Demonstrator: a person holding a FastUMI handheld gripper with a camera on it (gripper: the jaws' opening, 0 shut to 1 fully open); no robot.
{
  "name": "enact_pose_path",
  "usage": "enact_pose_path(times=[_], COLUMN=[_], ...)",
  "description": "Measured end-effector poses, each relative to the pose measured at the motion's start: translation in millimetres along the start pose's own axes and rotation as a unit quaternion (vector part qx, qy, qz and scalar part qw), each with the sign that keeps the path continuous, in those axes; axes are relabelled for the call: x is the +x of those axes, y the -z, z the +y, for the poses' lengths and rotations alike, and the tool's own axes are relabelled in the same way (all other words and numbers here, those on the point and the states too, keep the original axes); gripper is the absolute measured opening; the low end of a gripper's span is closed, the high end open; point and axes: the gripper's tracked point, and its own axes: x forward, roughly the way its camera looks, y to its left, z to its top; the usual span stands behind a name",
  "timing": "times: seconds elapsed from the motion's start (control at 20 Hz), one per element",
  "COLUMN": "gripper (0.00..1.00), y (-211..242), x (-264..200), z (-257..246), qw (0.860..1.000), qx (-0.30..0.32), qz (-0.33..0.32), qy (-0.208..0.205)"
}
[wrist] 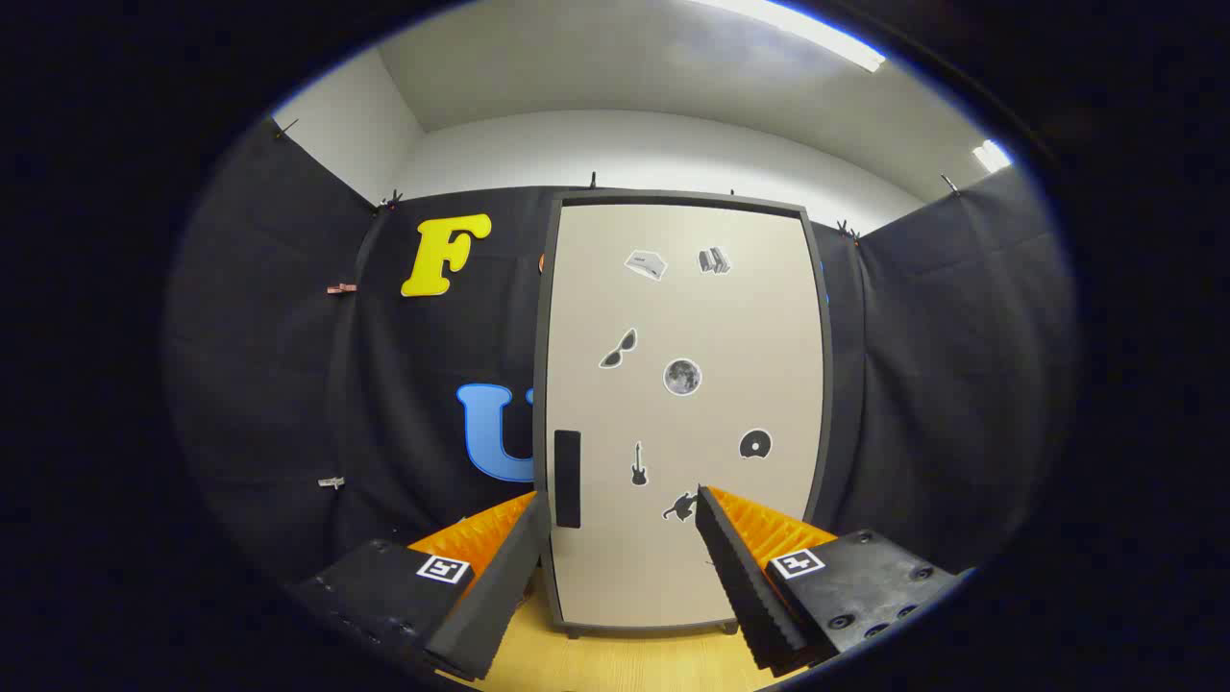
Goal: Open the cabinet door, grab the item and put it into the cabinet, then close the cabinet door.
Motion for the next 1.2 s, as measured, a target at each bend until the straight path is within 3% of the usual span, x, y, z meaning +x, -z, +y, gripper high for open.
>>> enact_pose_path(times=[1.2], gripper=[0.97], y=[15], x=[23], z=[14], qw=[1.0], qx=[0.011], qz=[0.02], qy=[0.0])
